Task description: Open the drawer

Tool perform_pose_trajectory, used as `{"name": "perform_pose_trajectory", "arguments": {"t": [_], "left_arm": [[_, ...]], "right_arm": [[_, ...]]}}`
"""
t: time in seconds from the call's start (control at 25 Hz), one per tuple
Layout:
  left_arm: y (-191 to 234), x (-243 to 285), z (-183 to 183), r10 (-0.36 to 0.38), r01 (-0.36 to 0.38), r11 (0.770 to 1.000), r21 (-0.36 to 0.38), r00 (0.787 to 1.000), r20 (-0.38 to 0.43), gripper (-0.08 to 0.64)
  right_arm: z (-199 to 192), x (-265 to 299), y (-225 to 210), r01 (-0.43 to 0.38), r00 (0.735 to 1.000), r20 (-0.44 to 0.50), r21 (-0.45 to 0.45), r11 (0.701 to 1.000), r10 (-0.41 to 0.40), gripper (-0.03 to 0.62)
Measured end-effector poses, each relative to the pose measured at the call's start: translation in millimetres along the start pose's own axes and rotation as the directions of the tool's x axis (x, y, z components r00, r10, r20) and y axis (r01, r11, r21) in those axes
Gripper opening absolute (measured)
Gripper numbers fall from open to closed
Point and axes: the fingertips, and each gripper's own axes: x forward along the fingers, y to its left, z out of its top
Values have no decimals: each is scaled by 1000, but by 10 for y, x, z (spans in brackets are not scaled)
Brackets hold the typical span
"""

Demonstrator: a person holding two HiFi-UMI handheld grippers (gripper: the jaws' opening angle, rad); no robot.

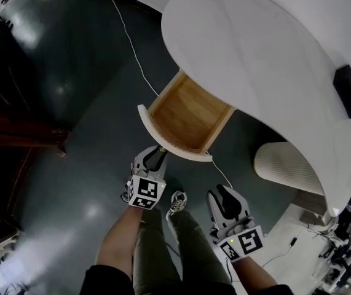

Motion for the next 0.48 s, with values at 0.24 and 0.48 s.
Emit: {"name": "perform_pose_trajectory", "arguments": {"t": [0.24, 0.48], "left_arm": [[-6, -45, -13, 4, -5, 1000, -30, 1000, -26, 117], [54, -431, 138, 18, -18, 999, -45, 1000, -17, 152]], "right_arm": [[89, -16, -3, 3, 1000, 16, -9, 1000, -3, 112], [306, -3, 86, 9, 999, 42, -6, 1000, -8, 113]]}}
